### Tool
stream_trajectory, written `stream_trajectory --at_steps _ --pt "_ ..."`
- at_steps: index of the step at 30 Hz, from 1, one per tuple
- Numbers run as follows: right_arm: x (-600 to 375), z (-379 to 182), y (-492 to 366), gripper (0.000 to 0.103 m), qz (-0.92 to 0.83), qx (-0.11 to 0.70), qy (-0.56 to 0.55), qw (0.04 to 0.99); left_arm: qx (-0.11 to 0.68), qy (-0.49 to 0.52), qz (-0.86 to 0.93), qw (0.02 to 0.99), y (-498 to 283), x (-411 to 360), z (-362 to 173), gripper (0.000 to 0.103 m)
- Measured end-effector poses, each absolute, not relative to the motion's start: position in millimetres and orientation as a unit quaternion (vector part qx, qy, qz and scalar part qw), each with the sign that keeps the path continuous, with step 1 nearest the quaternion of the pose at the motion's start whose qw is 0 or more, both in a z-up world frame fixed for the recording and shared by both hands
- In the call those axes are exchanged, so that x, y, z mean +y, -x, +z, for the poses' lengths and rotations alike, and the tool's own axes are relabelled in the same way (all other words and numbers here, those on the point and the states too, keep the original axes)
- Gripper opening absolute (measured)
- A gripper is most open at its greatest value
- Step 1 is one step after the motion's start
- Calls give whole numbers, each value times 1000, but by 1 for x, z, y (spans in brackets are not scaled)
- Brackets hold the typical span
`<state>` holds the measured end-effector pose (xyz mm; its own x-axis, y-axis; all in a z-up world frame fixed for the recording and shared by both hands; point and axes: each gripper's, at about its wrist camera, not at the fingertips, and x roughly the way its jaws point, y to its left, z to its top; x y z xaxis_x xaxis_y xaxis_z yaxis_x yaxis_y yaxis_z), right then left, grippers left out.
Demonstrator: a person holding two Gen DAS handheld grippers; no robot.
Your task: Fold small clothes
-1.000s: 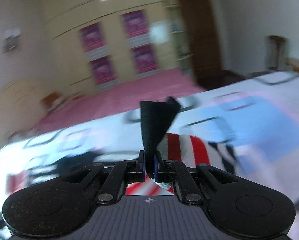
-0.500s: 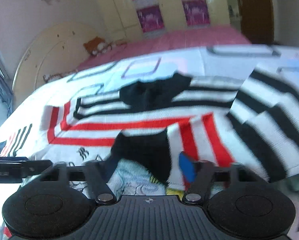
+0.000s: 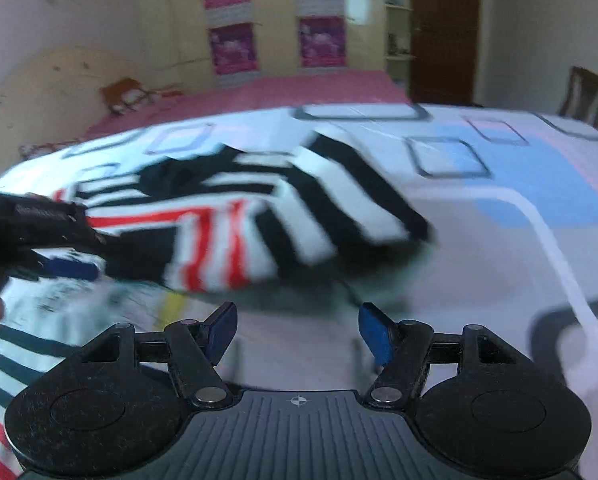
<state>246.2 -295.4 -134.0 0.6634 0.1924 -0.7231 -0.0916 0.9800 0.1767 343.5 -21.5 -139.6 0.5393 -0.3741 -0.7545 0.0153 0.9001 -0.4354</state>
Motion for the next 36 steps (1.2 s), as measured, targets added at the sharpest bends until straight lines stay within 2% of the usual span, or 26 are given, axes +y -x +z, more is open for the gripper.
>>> stream_trajectory --at_steps 1,2,4,6,10,11,12,13,16,18,22,26,32,33,34,35,36 --pt "-302 -137 -247 67 66 404 -68 910 465 191 -121 856 -345 -24 -141 45" --pt "-305 -140 -248 67 56 404 -70 910 464 190 -126 856 -345 -26 -142 41" --pt "-311 -144 -253 67 41 401 -72 912 457 181 -129 861 -345 -29 -142 19" --pt "-315 -148 -259 66 32 402 -79 912 448 176 -133 866 -345 -29 -140 8" --pt "-317 -154 -271 66 22 401 -89 912 411 191 -138 881 -342 -15 -116 6" --pt "-317 -155 -274 59 22 401 -89 911 397 193 -139 886 -341 -10 -106 6" --pt "-316 -157 -278 37 27 403 -90 910 386 192 -137 892 -340 -5 -97 6" --pt "-315 -159 -281 30 32 409 -93 907 375 192 -134 897 -338 1 -89 6" --pt "-310 -160 -283 28 27 408 -88 908 347 190 -111 912 -334 25 -69 6" --pt "-309 -157 -280 18 29 403 -92 910 346 180 -89 917 -335 41 -70 6" --pt "-309 -146 -270 16 26 381 -90 920 376 184 -44 907 -334 66 -96 5" --pt "-314 -161 -267 15 13 412 -99 906 413 176 -26 893 -333 66 -129 4" --pt "-330 -143 -256 16 24 418 -116 901 416 141 -20 898 -334 63 -132 6" --pt "-334 -137 -254 17 26 411 -121 903 408 133 -12 903 -329 64 -128 12" --pt "-336 -133 -255 17 28 405 -124 905 395 125 -4 910 -323 64 -122 26" --pt "-339 -129 -258 20 28 400 -129 907 378 117 6 918 -318 64 -114 31" --pt "-342 -126 -262 30 27 395 -136 908 367 113 13 923 -316 62 -110 42"
